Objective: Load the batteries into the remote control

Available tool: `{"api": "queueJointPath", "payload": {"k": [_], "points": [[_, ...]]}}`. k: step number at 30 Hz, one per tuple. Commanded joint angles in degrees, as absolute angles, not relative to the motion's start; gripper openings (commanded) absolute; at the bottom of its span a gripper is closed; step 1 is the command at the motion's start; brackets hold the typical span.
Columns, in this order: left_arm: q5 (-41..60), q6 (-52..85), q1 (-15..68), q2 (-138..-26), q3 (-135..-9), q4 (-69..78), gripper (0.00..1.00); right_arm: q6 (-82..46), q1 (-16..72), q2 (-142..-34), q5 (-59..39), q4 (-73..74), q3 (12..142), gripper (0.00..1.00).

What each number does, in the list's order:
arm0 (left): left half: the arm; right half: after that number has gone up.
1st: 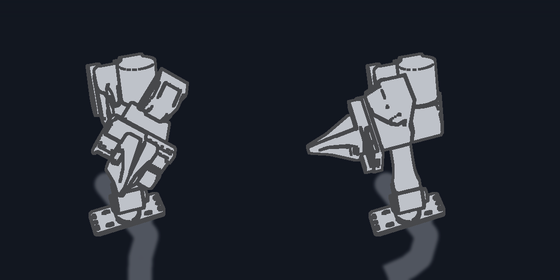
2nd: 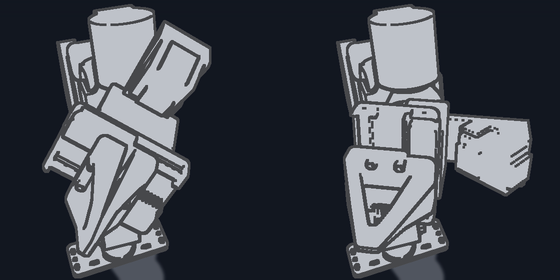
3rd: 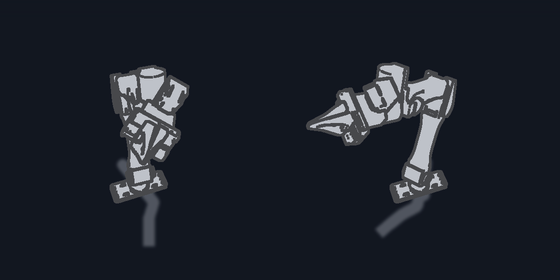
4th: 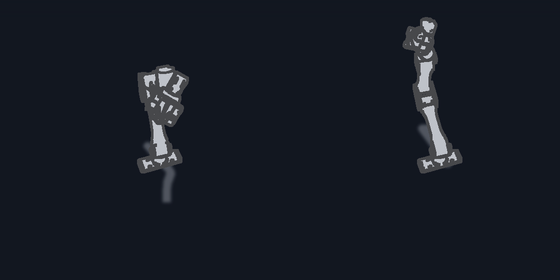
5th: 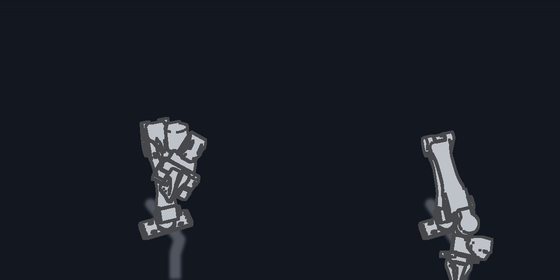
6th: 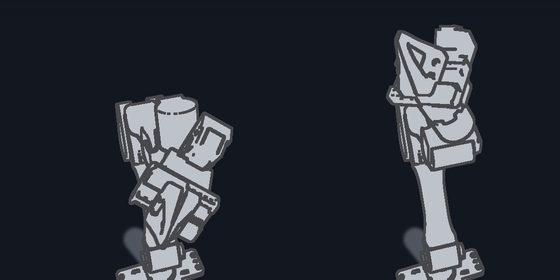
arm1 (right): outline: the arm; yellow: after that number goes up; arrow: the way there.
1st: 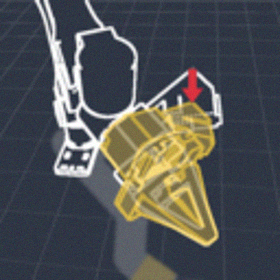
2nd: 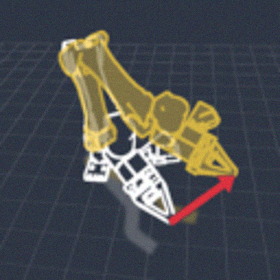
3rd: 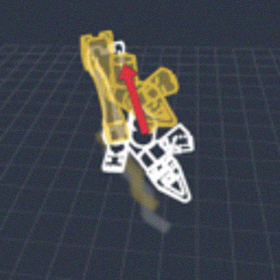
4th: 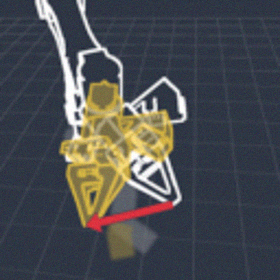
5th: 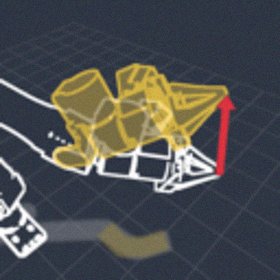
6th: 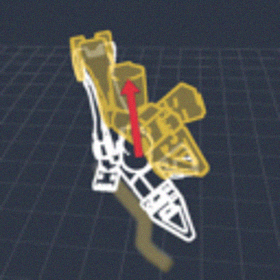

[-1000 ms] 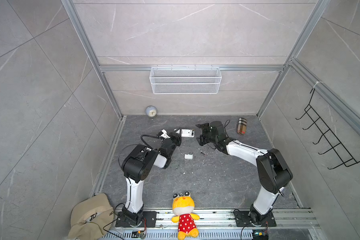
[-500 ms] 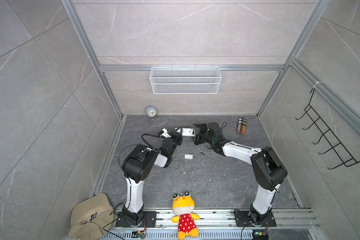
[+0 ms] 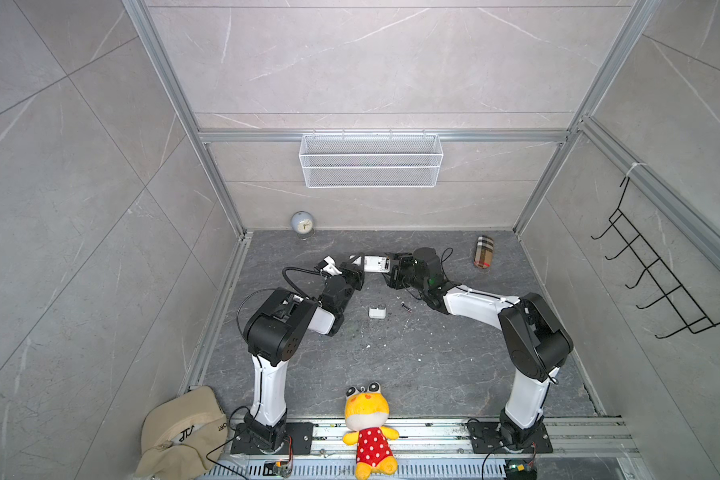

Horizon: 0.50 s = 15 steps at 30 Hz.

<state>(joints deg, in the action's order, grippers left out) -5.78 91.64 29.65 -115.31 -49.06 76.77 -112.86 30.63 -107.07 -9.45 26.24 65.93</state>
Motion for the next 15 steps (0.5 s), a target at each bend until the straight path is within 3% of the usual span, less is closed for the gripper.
{"api": "queueJointPath", "payload": {"k": [1,15], "points": [[-6.69,89.78,30.03,-113.29,-50.35,81.12,0.03,-113.57,31.02,-107.68,-9.05,28.04,65.39,0.64],[-6.55,89.65,30.01,-113.20,-50.44,81.12,0.03,-113.18,31.04,-108.19,-9.31,28.52,66.01,0.56]]}}
